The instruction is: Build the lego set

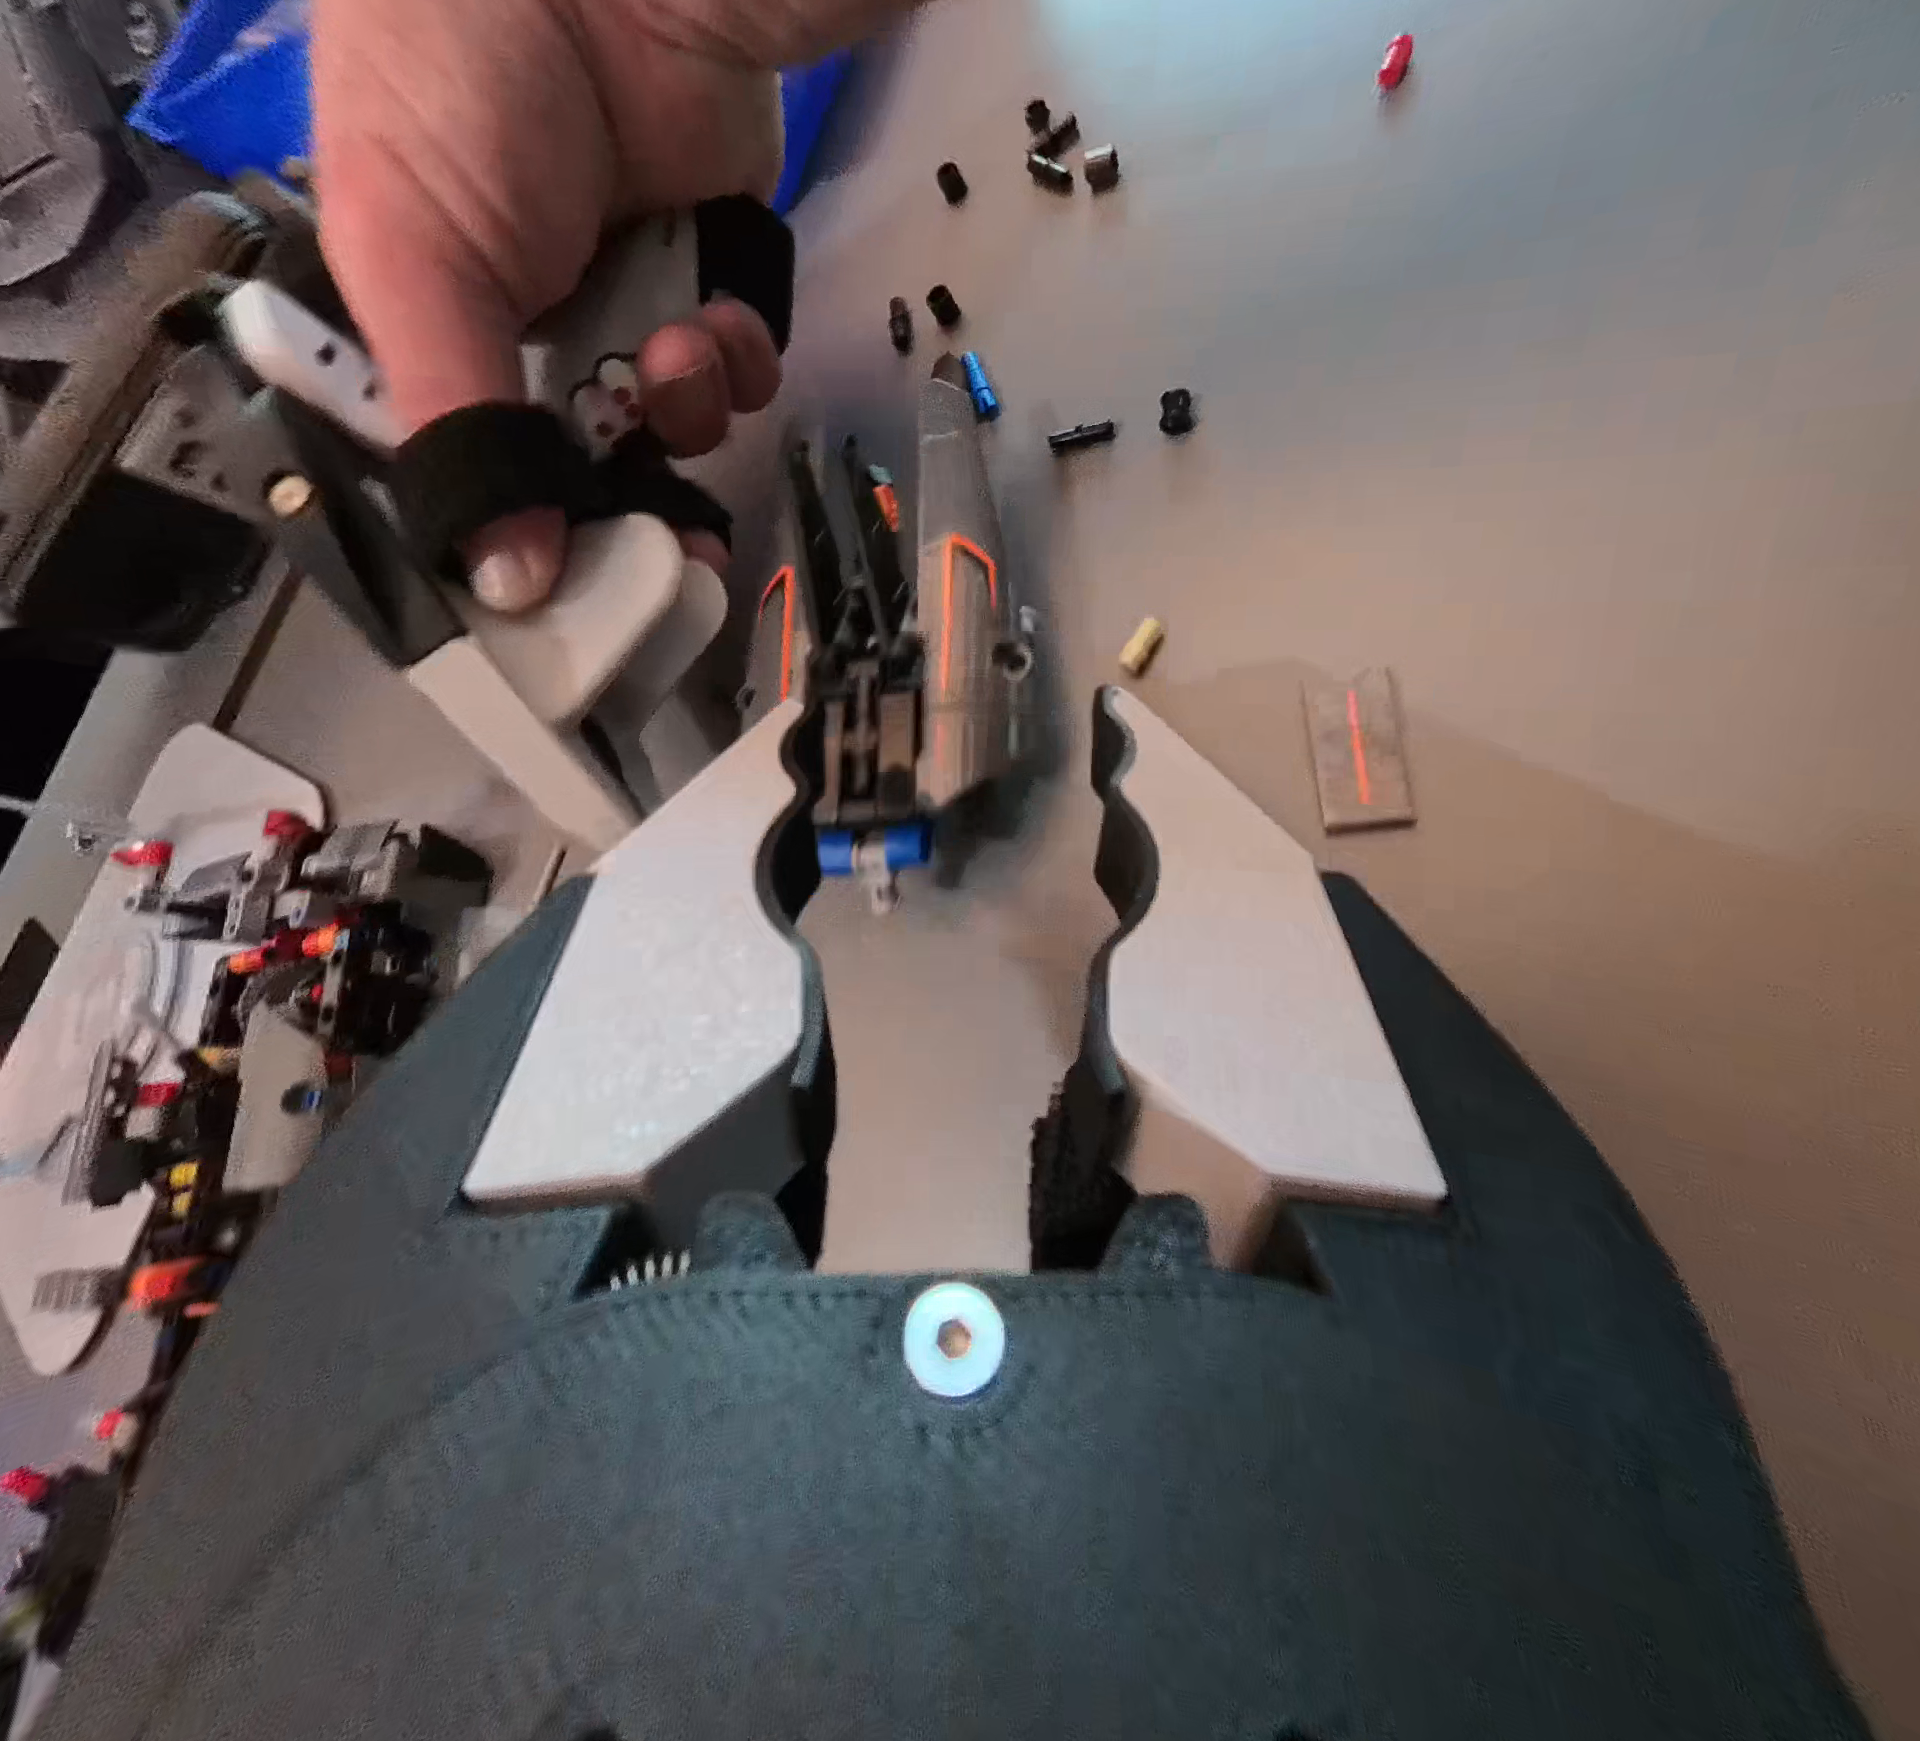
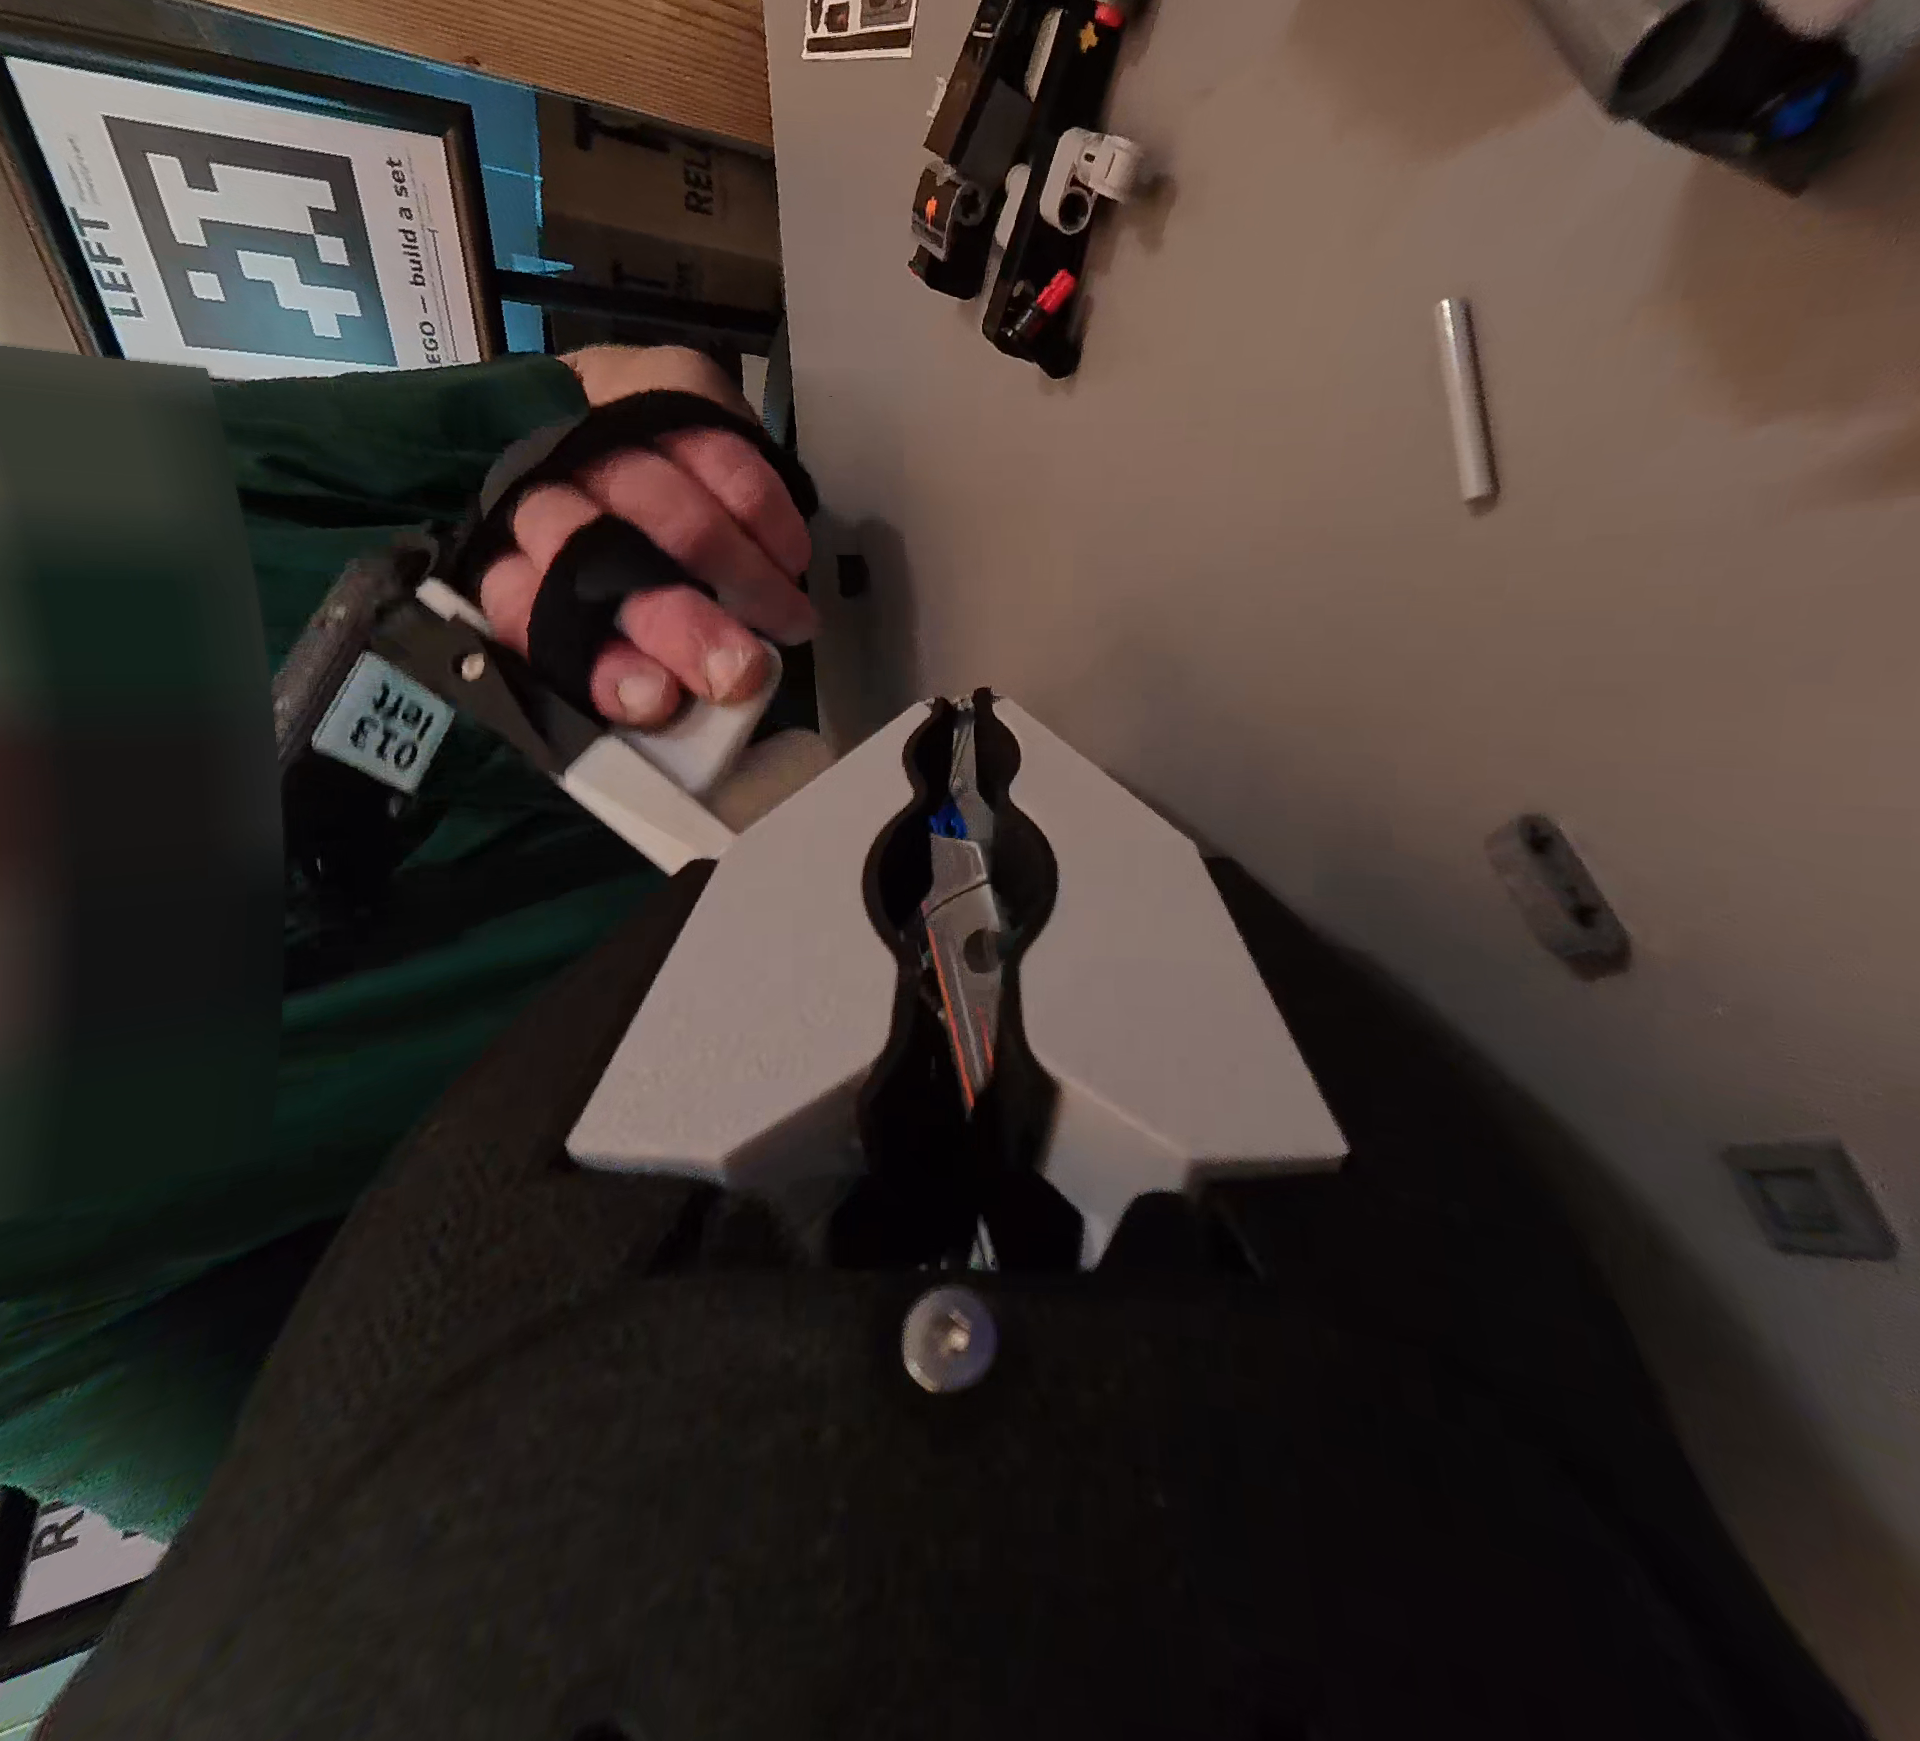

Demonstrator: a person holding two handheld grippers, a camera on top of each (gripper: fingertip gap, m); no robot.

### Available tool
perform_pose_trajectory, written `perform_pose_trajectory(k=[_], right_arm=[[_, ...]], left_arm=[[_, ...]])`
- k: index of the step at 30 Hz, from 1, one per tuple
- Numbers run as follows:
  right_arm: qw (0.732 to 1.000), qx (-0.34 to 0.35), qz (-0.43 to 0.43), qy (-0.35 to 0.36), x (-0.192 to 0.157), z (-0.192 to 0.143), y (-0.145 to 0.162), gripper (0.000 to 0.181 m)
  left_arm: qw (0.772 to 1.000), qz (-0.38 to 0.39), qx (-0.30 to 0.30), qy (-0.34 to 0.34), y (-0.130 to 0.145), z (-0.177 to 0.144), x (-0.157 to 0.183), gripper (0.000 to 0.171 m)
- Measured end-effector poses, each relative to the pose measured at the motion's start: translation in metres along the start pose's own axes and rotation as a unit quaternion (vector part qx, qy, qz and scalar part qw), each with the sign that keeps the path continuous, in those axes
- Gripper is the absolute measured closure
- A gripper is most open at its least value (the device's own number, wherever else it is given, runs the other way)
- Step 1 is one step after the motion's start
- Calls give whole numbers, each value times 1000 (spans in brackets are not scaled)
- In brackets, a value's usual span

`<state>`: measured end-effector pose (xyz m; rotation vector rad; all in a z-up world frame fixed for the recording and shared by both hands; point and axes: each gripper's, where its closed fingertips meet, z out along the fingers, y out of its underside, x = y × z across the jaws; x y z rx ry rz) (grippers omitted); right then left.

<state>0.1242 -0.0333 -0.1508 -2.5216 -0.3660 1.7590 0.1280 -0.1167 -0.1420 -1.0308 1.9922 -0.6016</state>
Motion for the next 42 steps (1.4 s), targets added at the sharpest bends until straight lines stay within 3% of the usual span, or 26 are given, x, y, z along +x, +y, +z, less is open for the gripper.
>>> perform_pose_trajectory(k=[2, 6, 9, 12, 27, 31, 33, 37, 42], right_arm=[[1000, 0, 6, -2, 1, 1, 0, 179], [1000, -2, 19, -2, 1, 2, 0, 179], [1000, -6, 25, 0, -2, 4, 0, 179], [999, -3, 32, 6, -2, 2, -2, 179], [999, 27, 37, -15, 0, 0, -1, 178], [998, 51, -29, -3, -7, -9, -4, 141], [992, 53, -115, 25, -15, -12, -2, 128], [951, 16, -287, 117, -29, -5, 5, 99], [901, -80, -369, 215, -11, 9, 22, 83]], left_arm=[[1000, -26, 6, 7, 14, -14, -5, 120], [997, -65, -42, 18, 52, -14, -16, 120], [994, -94, -16, 47, 42, -10, -10, 133], [991, -108, -40, 61, 49, -3, -8, 147], [988, -135, -23, 66, 43, 11, -12, 166], [989, -132, -23, 69, 43, 11, -11, 167], [989, -131, -21, 70, 43, 10, -12, 167], [989, -130, -19, 72, 42, 10, -11, 167], [990, -122, -18, 71, 43, 10, -11, 167]])
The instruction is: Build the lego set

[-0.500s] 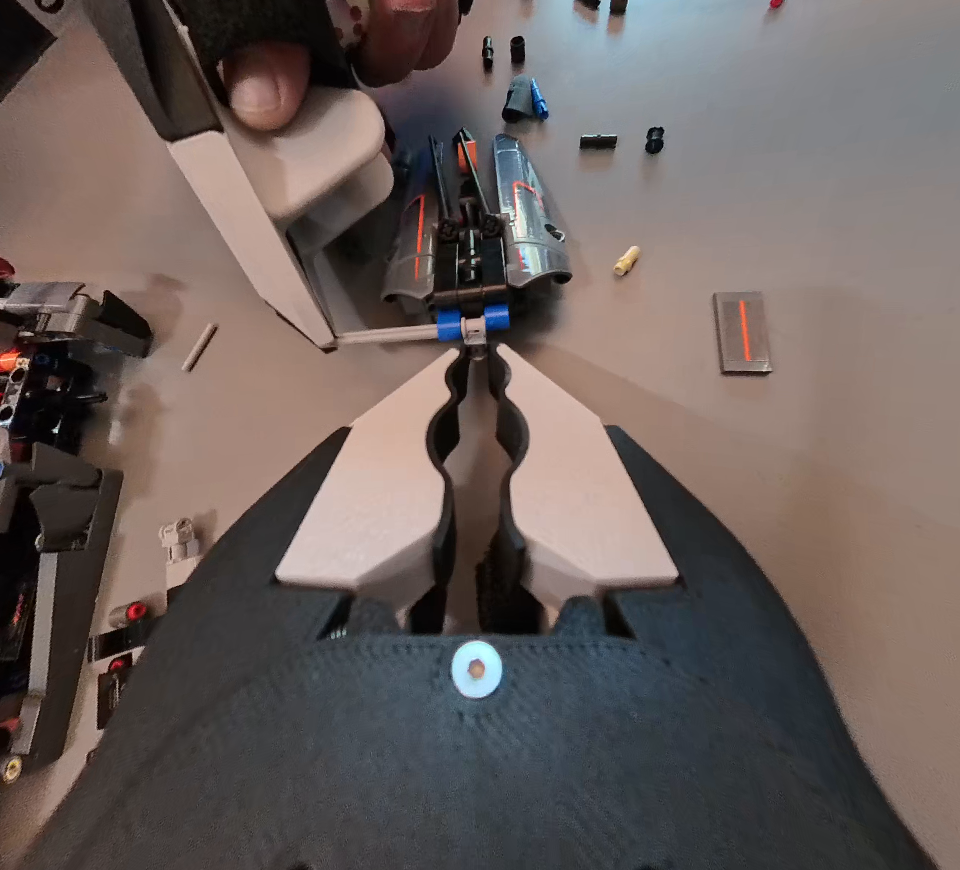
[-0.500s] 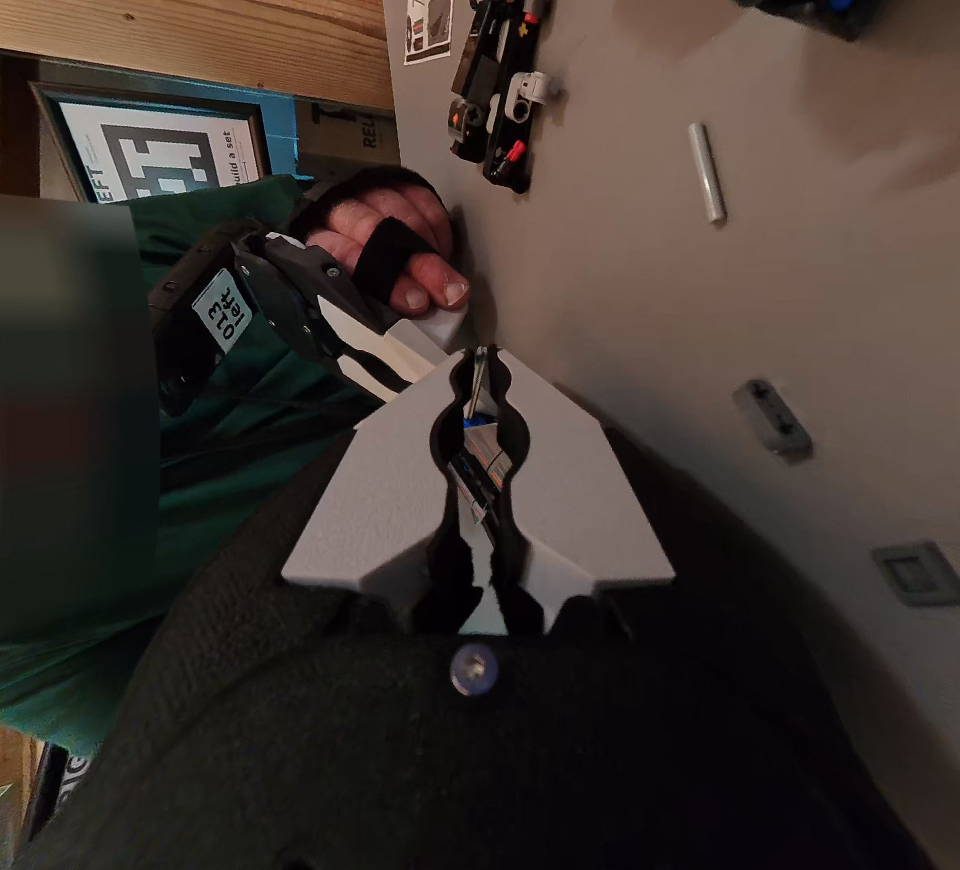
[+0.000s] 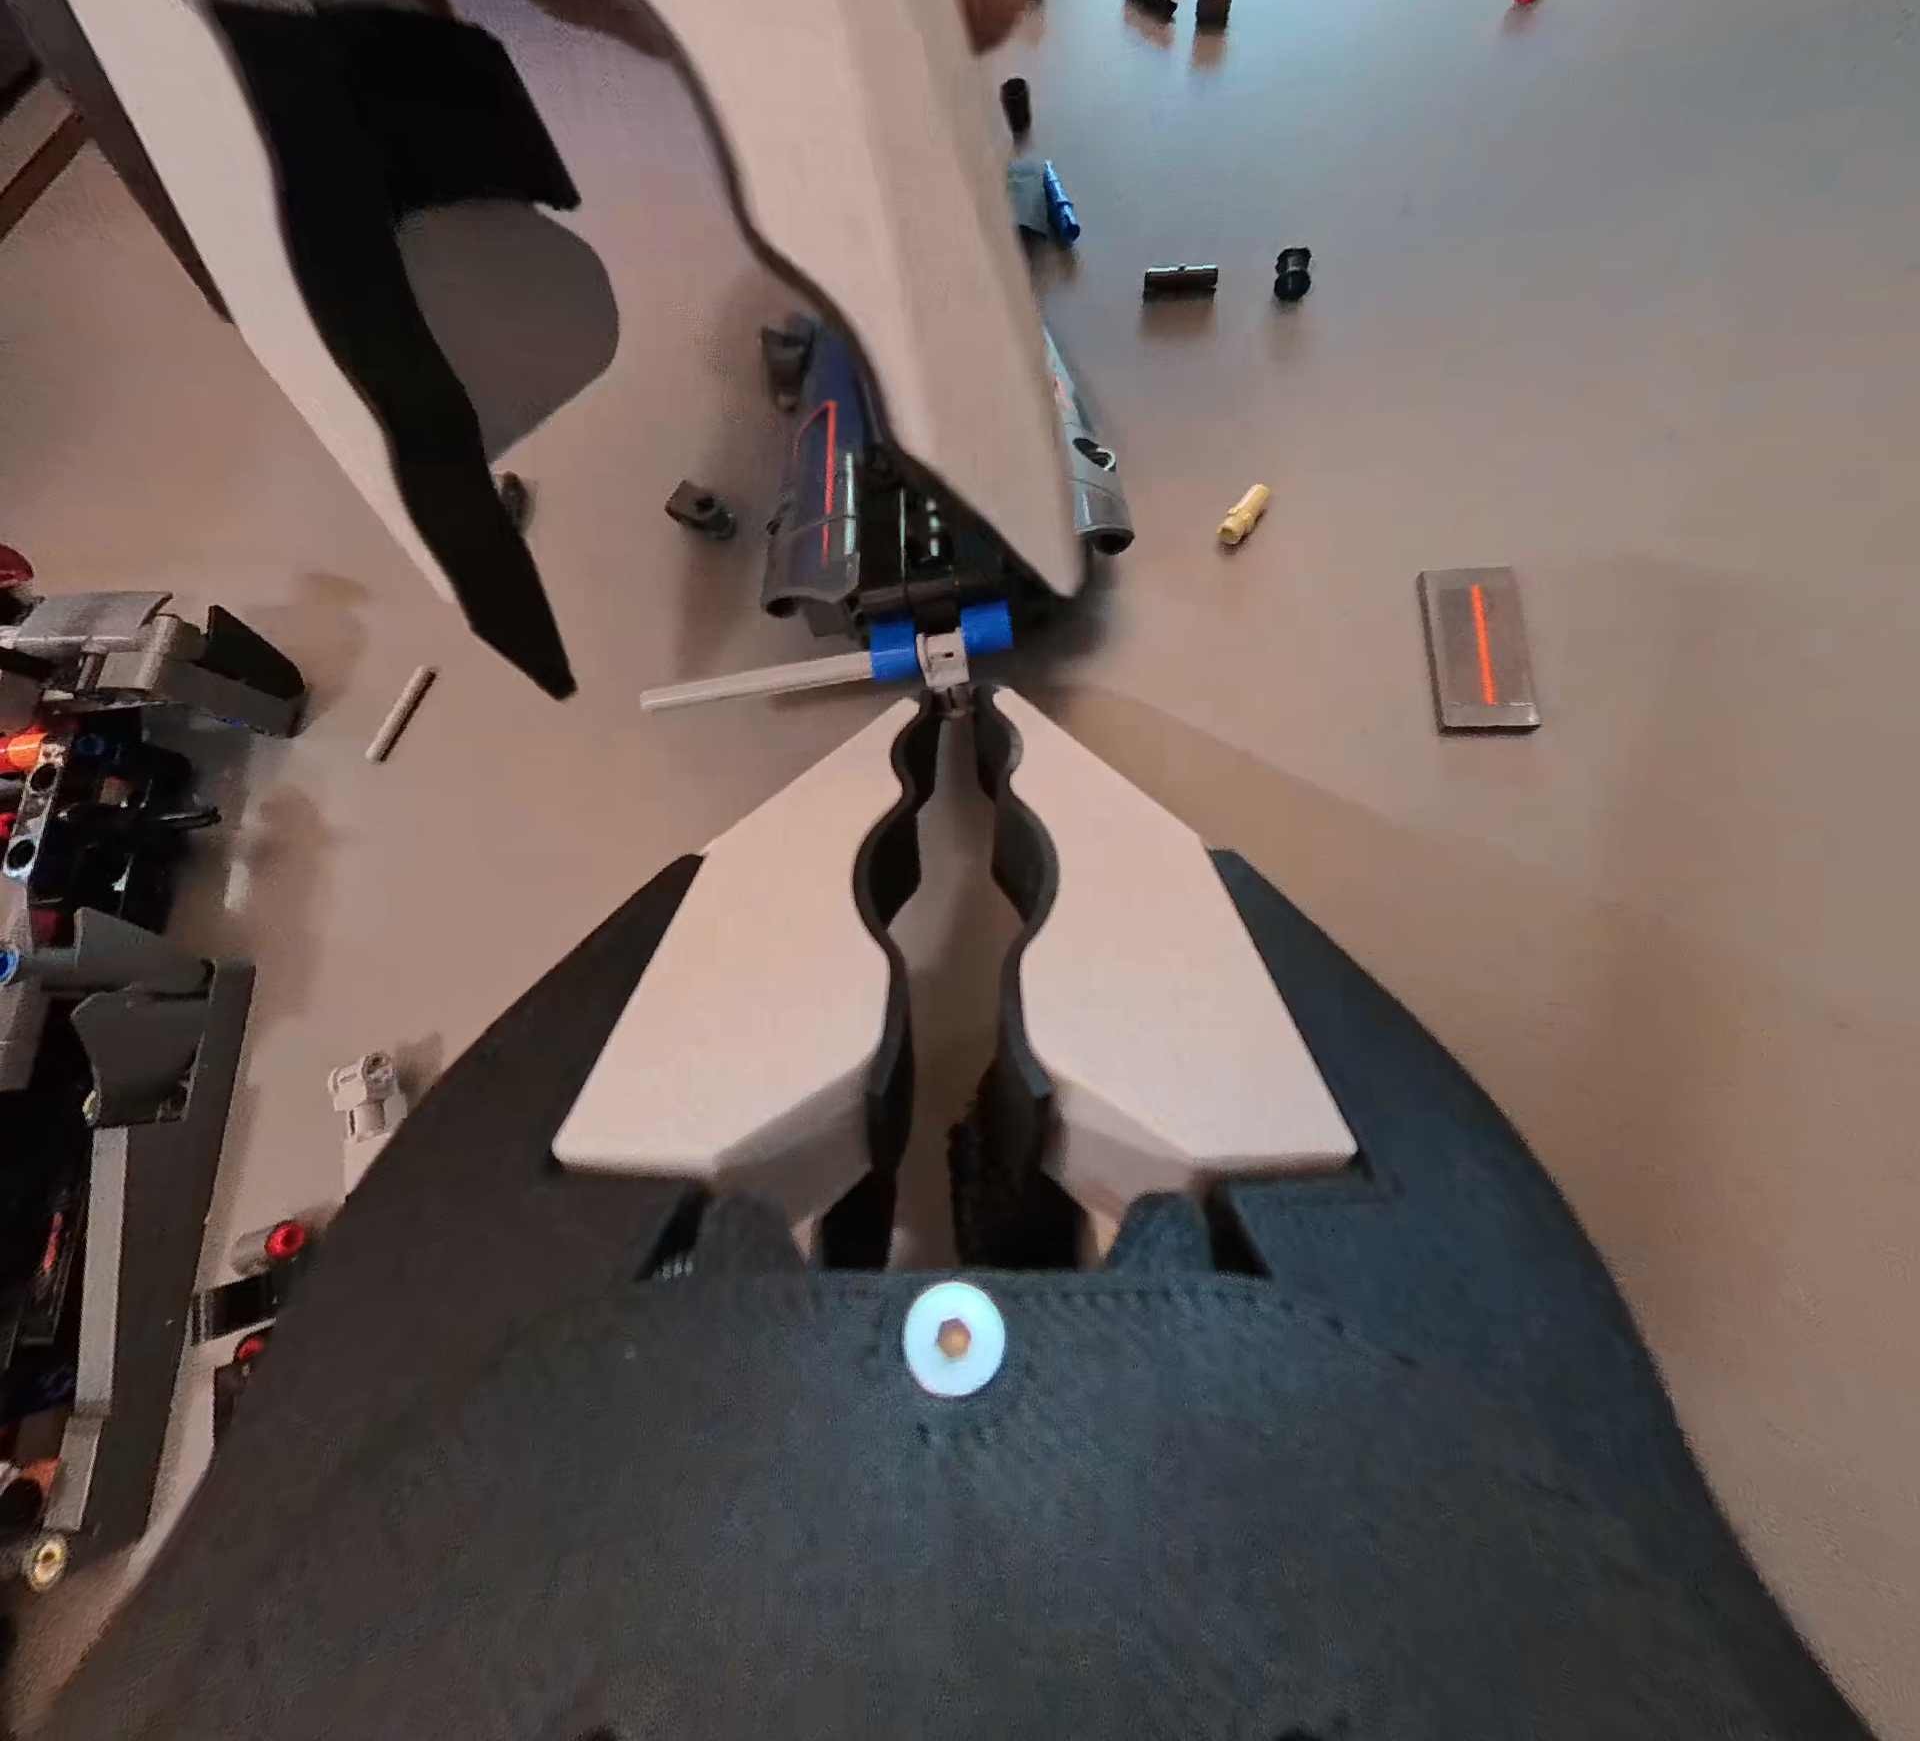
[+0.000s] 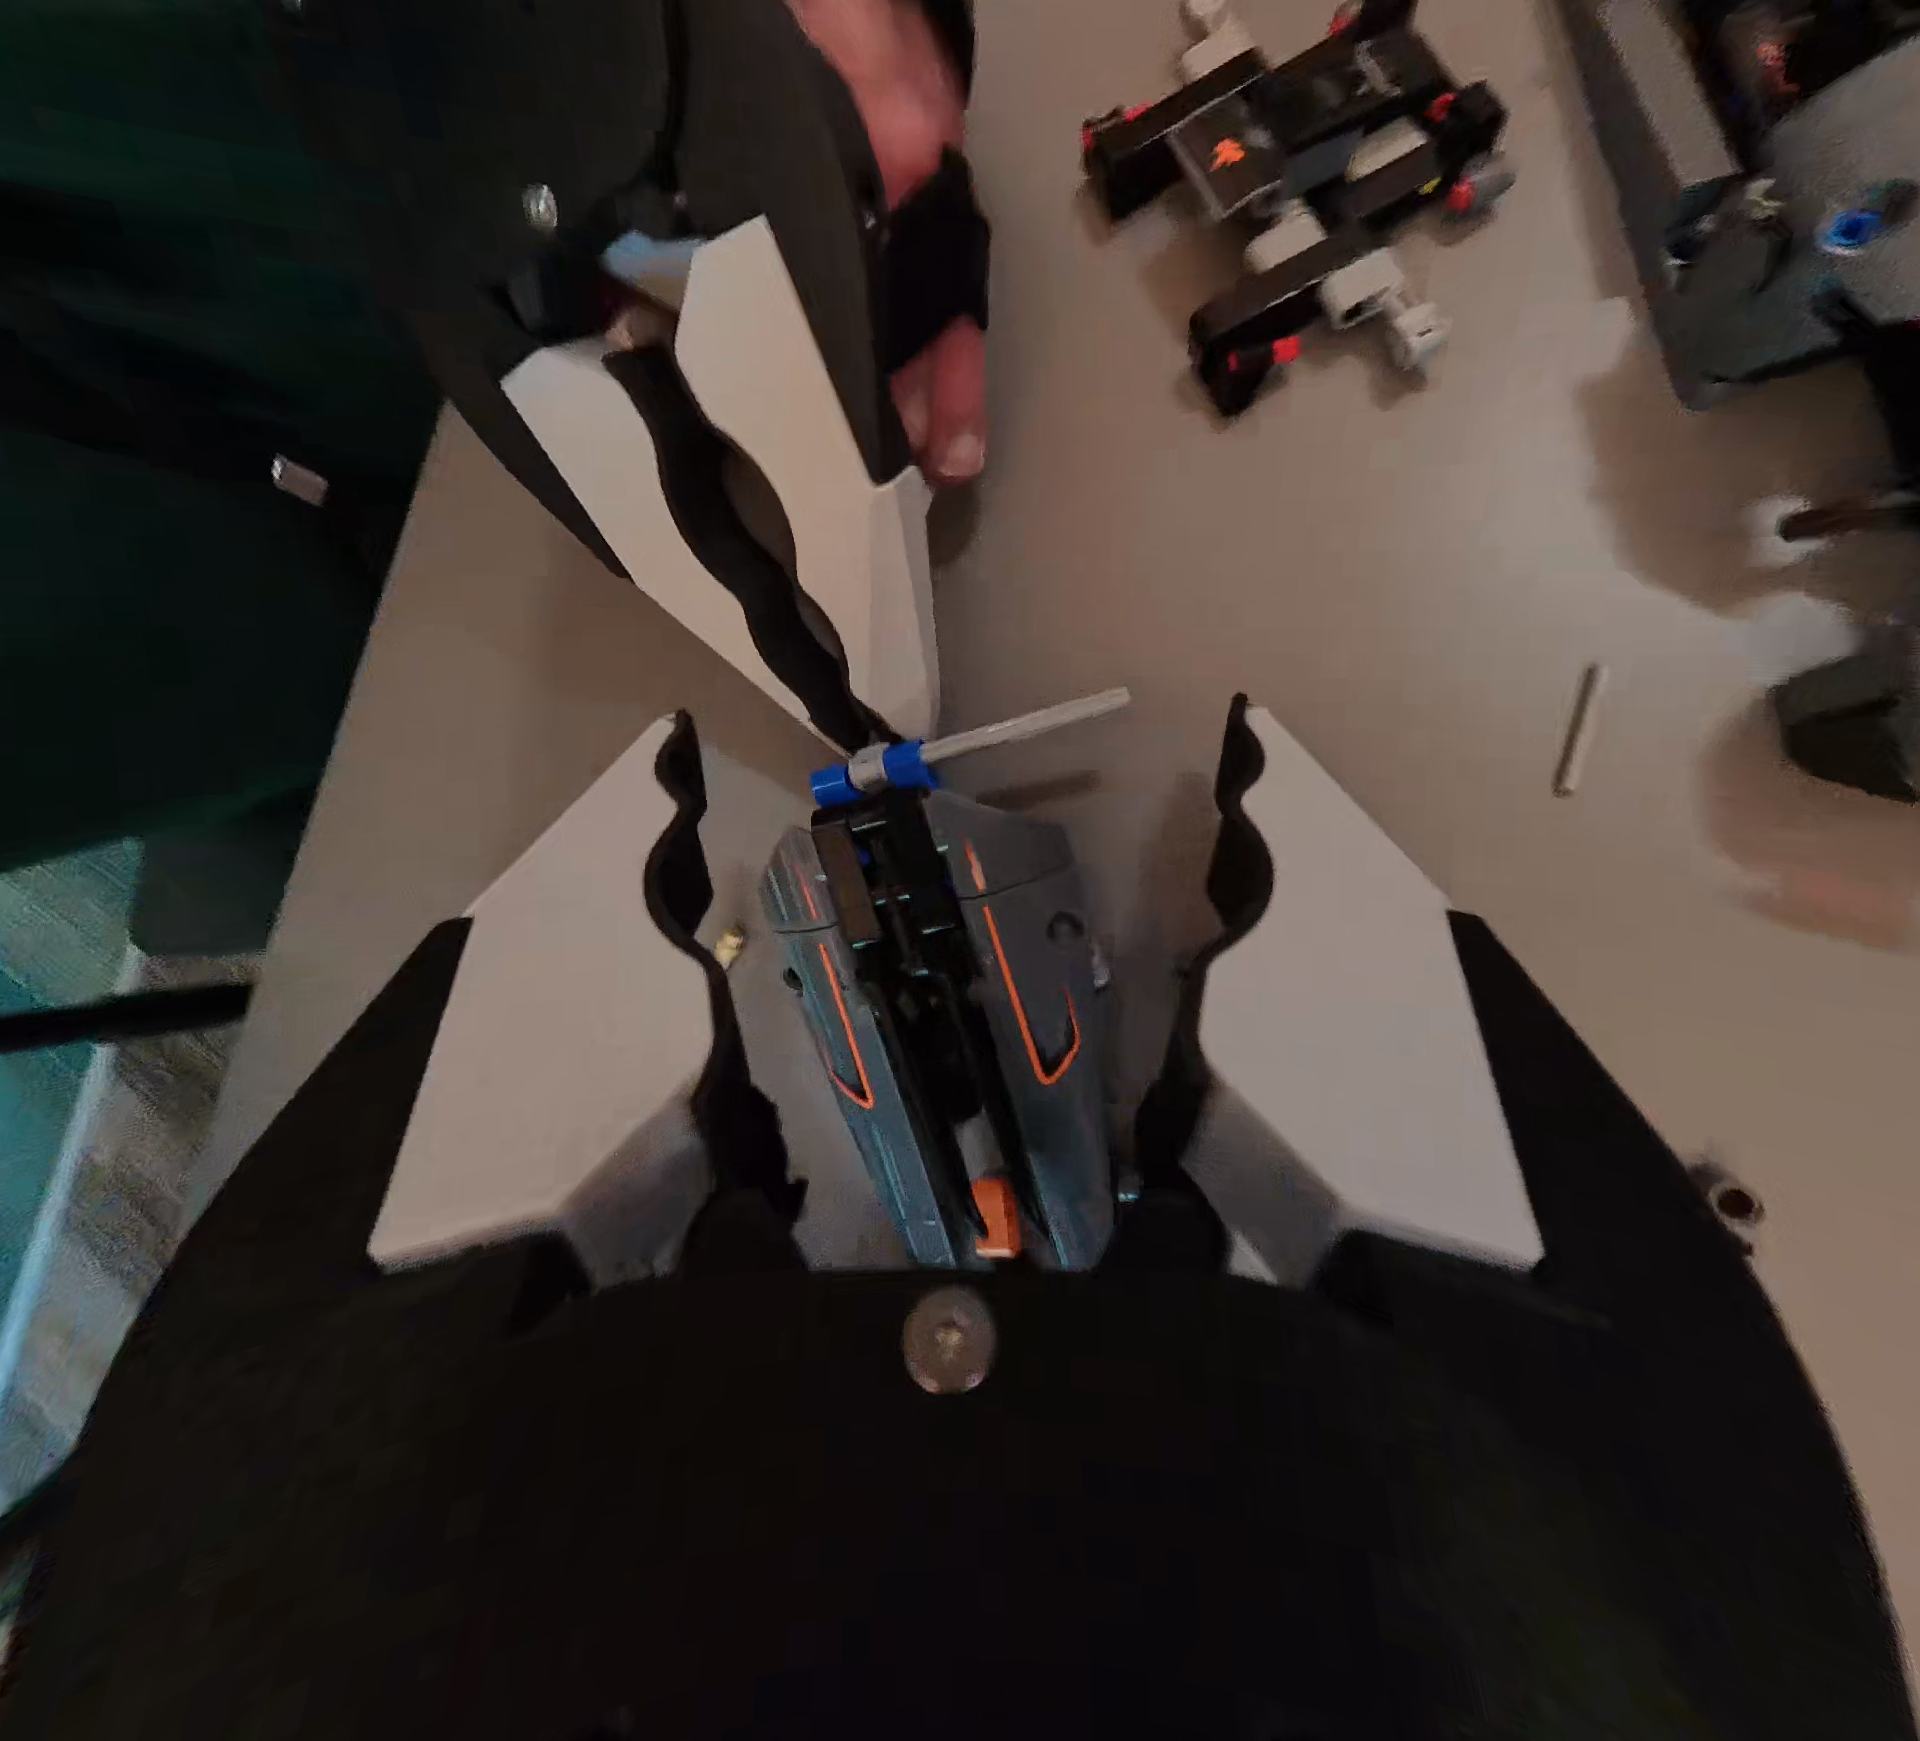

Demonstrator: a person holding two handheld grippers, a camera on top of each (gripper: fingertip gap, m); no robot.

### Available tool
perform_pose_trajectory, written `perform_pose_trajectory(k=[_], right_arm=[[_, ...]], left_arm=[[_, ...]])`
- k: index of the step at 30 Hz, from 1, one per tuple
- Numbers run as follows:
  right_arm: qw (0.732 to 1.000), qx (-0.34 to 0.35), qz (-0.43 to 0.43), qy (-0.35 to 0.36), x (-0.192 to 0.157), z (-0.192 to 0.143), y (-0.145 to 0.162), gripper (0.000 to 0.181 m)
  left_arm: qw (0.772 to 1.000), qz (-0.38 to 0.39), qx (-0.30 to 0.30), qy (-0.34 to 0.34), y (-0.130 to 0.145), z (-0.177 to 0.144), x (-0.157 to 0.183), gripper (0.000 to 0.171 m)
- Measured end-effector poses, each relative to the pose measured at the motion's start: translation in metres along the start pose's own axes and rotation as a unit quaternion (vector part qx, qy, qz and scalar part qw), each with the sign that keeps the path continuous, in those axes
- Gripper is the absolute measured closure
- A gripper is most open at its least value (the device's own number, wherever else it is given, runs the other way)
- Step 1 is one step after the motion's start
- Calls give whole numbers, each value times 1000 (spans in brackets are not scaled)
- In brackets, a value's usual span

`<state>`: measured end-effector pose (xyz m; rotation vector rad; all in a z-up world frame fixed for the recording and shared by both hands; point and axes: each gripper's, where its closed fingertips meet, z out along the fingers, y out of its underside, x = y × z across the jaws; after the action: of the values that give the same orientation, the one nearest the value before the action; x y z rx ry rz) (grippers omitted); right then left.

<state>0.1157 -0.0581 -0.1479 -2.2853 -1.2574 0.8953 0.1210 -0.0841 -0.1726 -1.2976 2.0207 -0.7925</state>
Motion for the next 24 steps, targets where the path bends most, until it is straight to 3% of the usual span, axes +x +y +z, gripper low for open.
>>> perform_pose_trajectory(k=[7, 15, 20, 24], right_arm=[[996, -64, -58, 30, -6, 17, 11, 88], [992, -84, -76, 50, 0, 11, 16, 110], [992, -92, -75, 48, -1, 14, 20, 101], [991, -92, -83, 60, 1, 11, 21, 109]], left_arm=[[1000, 4, 2, 4, 0, 1, -2, 167], [1000, 14, -1, 11, 0, 2, 1, 167], [1000, 12, 2, 11, -1, 1, 1, 167], [1000, 8, 3, 17, -1, 1, 1, 167]])
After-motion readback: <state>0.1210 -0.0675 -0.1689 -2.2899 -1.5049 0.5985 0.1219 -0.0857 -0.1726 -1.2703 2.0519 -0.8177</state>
